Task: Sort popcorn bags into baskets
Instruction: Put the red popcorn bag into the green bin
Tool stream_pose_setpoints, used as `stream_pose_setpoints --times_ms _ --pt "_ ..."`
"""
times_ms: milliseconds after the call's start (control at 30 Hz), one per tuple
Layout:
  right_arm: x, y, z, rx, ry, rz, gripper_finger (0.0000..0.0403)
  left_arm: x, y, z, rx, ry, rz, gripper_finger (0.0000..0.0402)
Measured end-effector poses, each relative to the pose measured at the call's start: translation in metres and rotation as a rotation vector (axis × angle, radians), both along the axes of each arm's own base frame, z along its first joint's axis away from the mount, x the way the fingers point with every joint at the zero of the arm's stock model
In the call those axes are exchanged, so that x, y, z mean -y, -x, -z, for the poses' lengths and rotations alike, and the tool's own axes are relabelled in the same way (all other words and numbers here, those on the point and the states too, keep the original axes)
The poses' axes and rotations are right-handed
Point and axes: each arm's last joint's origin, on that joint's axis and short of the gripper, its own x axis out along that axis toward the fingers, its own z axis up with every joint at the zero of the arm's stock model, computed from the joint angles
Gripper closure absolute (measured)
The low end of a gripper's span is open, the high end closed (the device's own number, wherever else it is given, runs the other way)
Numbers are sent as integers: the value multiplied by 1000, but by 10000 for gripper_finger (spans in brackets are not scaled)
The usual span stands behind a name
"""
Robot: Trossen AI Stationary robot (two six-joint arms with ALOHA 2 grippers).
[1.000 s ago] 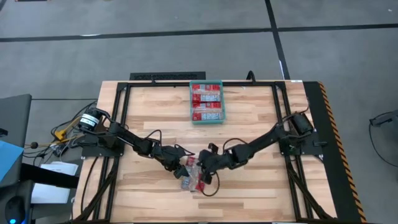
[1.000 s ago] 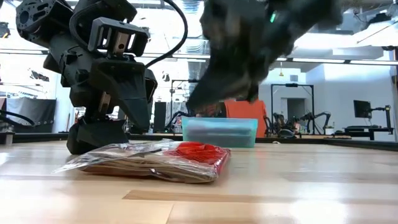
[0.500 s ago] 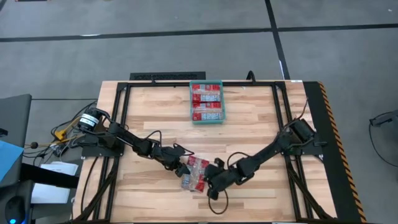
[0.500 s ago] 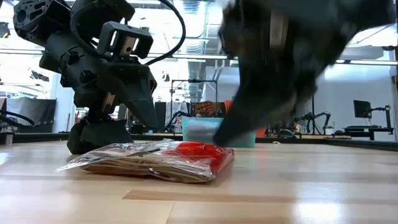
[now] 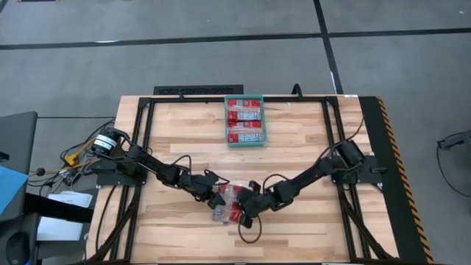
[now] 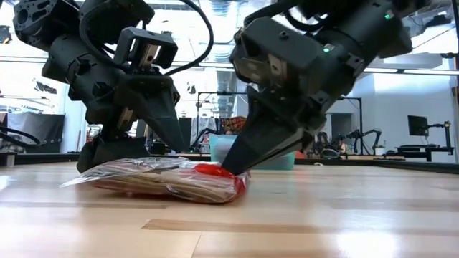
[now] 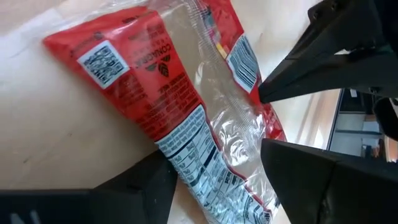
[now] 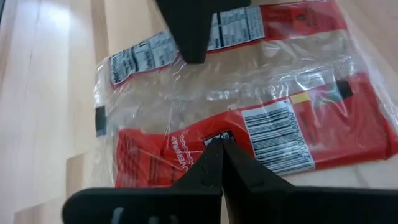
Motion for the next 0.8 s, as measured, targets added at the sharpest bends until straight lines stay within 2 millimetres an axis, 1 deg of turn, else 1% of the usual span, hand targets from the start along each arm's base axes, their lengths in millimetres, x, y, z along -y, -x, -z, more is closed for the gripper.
stream_pose_setpoints --times_ms 133,233,333,433,567,600,700,800 --pt "10 -4 0 2 9 13 372 0 0 0 4 -13 -19 205" --pt "14 -5 -2 4 5 17 370 -1 0 0 8 -28 -36 228" --pt "14 -4 -12 23 -2 16 378 -2 0 0 13 -43 -61 262" --pt "9 1 -33 69 -15 5 388 -3 0 0 18 -63 -87 308" --pt "3 16 -65 80 -21 -24 389 -3 -1 0 27 -64 -90 380" --pt "2 22 -73 70 -16 -24 386 -3 -2 -2 41 -50 -77 390" --pt "2 42 -100 64 11 -3 375 -2 -4 -11 92 -18 -29 391" --pt "3 66 -124 51 68 35 371 -8 -1 -25 121 -23 -8 396"
